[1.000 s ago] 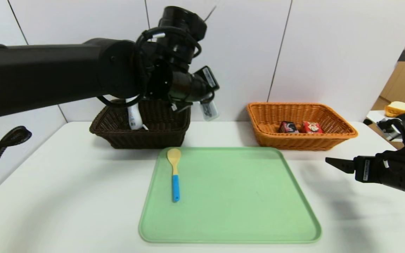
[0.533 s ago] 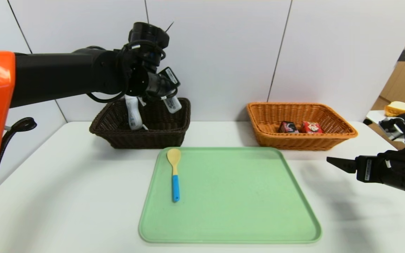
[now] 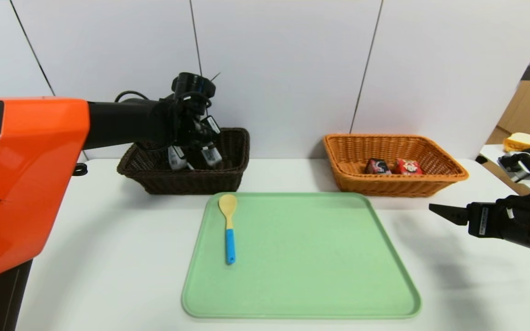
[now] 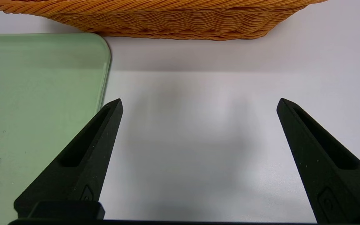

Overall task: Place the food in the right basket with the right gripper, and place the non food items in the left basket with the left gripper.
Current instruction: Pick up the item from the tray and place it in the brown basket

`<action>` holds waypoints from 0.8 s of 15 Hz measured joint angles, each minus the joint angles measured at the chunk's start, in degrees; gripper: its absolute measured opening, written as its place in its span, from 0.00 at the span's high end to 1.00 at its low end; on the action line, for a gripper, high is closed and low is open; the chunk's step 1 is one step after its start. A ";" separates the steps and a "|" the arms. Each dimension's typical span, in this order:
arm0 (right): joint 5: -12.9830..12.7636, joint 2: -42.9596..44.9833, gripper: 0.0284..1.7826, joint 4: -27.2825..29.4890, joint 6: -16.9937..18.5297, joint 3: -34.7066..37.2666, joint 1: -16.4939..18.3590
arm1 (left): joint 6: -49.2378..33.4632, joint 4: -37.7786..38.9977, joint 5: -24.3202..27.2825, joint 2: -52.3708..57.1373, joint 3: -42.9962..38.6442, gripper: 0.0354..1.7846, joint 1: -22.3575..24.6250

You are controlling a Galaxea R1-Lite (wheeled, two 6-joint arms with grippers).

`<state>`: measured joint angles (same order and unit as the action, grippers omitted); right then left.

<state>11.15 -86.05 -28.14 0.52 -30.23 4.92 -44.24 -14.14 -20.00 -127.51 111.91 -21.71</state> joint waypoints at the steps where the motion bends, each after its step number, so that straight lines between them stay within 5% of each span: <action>1: 0.02 0.00 0.05 0.00 -0.01 -0.02 -0.07 | 0.00 0.01 -0.02 -0.62 0.00 0.70 0.11; 5: -0.09 0.02 0.05 0.02 -0.09 0.02 -0.16 | 0.76 0.01 -0.02 -1.97 0.00 0.70 0.30; 12: -0.88 0.59 0.05 0.02 -0.11 0.41 -0.18 | 1.22 0.09 0.02 -1.82 0.07 0.31 0.52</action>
<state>10.28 -85.47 -28.11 0.41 -29.82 4.74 -43.02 -14.06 -19.98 -129.33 111.98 -21.19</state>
